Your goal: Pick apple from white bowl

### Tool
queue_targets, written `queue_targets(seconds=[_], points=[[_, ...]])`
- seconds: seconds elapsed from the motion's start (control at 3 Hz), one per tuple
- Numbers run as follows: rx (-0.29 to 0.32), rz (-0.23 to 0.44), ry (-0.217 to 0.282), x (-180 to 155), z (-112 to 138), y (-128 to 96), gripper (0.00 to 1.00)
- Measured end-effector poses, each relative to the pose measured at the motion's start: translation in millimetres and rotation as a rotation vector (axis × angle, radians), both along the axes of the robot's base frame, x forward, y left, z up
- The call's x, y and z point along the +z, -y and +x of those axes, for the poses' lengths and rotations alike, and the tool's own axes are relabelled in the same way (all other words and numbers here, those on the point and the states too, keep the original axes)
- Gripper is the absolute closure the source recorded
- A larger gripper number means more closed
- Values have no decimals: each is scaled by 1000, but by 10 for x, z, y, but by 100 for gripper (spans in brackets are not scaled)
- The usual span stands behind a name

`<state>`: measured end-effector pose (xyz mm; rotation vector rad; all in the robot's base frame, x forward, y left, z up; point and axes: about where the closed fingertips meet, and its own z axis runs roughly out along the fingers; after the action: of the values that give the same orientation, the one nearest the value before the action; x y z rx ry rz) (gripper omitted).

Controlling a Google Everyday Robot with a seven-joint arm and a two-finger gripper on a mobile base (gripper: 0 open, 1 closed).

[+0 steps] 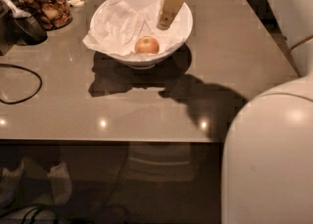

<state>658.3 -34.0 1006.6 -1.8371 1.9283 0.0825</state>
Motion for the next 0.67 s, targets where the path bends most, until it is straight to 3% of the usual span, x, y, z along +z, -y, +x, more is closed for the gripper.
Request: queue_targets(seconds=[0.67], points=[[19,-8,8,-21,216,-154,23]])
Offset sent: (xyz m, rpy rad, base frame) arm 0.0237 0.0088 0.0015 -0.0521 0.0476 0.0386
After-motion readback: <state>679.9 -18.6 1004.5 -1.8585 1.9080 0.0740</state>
